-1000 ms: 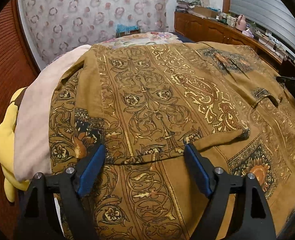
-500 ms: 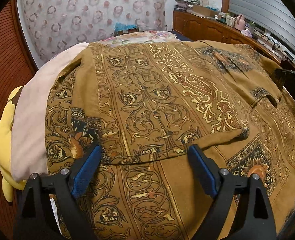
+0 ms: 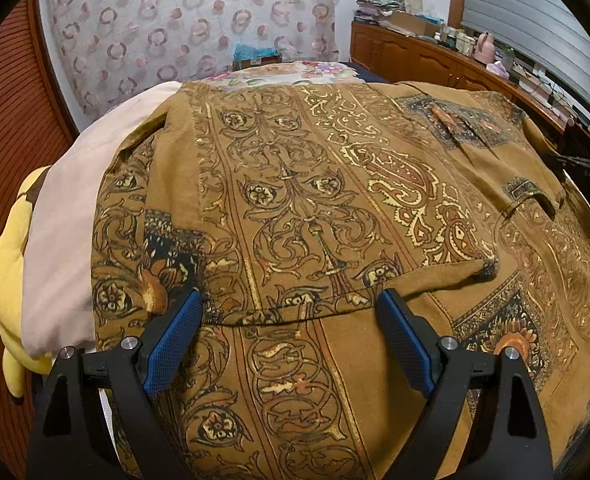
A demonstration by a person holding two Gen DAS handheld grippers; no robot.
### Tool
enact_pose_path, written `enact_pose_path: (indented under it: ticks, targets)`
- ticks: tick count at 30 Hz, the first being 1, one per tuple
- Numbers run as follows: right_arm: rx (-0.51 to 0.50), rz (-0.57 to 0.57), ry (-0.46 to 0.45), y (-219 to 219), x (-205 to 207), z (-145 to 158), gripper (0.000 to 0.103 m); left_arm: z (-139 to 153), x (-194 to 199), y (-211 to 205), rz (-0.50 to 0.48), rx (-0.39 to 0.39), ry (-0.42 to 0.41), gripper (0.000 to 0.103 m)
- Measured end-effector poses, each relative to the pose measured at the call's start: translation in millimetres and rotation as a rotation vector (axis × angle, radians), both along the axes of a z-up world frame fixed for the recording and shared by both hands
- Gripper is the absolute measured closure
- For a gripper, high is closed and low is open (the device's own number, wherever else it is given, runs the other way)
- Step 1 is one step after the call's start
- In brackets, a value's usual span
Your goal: Fold small clothes
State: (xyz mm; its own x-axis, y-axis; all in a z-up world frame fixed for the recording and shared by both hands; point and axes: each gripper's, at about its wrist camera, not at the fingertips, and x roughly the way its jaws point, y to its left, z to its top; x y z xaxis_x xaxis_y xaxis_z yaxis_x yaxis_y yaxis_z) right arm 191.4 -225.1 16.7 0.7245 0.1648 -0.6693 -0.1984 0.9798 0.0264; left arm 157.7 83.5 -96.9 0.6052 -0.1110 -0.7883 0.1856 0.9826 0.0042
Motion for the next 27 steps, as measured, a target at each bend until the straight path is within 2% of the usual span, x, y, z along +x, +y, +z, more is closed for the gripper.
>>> enact_pose_path:
  ticks: [5,9,13,16,21,27]
  targets:
    - [-0.011,0.0,-0.002,-1.7,-1.3,-0.3,0.097,7.2,-14.7,5.7,0.025,-0.008,-0.026,0.014]
    - [-0.019,0.003,-0.004,-2.3,-1.1,-0.5,0.097,23.4,-27.9,20.2,0.045,-0.087,-0.077,0.014]
    - [0.003,0.008,-0.001,-7.0,-1.0,-0.4,0.097,34.4,-28.1,36.5,0.089,-0.089,-0.106,0.023]
    - [0.005,0.007,0.0,-7.3,-1.4,0.0,0.097,34.0,-22.8,43.8,0.103,-0.103,-0.092,0.036]
    - [-0.004,0.007,-0.002,-7.7,-1.0,-0.2,0.097,24.0,-7.9,50.4,0.122,-0.096,-0.064,0.064]
    - [-0.002,0.008,-0.001,-8.2,-0.6,-0.3,0.097,13.8,9.5,48.7,0.141,-0.049,-0.02,0.064]
